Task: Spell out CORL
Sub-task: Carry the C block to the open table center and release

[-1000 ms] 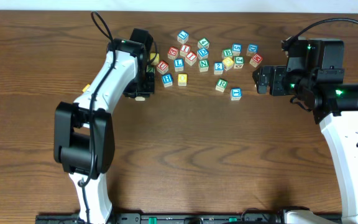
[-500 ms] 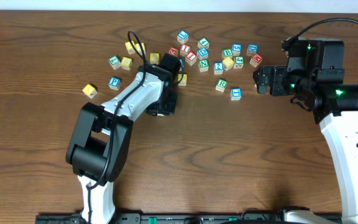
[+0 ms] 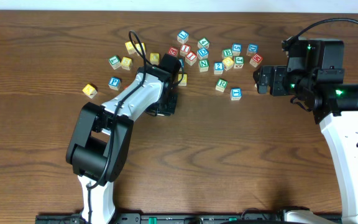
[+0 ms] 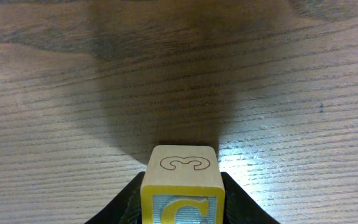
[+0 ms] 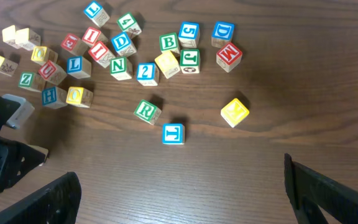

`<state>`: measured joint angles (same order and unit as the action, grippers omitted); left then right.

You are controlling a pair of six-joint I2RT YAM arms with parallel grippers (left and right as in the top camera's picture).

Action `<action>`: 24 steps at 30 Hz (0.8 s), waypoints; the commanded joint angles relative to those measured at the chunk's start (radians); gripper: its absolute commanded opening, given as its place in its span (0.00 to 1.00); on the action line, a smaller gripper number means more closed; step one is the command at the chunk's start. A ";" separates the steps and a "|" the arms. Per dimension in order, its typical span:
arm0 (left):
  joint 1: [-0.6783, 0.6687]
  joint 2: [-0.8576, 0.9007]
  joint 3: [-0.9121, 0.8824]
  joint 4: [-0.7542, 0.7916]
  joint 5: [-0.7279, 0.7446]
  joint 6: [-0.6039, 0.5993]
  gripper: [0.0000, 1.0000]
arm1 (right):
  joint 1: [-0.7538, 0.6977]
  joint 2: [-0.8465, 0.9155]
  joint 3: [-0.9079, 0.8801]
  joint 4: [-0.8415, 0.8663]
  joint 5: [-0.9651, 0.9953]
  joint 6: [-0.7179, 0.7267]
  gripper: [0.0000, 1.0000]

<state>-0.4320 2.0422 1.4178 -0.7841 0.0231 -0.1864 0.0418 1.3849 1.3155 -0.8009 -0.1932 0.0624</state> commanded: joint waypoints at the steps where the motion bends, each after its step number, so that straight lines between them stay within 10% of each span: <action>1: 0.004 0.006 -0.008 -0.003 -0.006 -0.006 0.37 | 0.012 0.003 0.023 -0.004 0.003 -0.008 0.99; 24: 0.059 -0.075 0.378 -0.105 0.014 0.032 0.65 | 0.012 0.021 0.023 0.023 -0.024 0.020 0.99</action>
<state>-0.3679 2.0060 1.7046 -0.8845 0.0235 -0.1791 0.0418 1.3884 1.3155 -0.7811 -0.2077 0.0677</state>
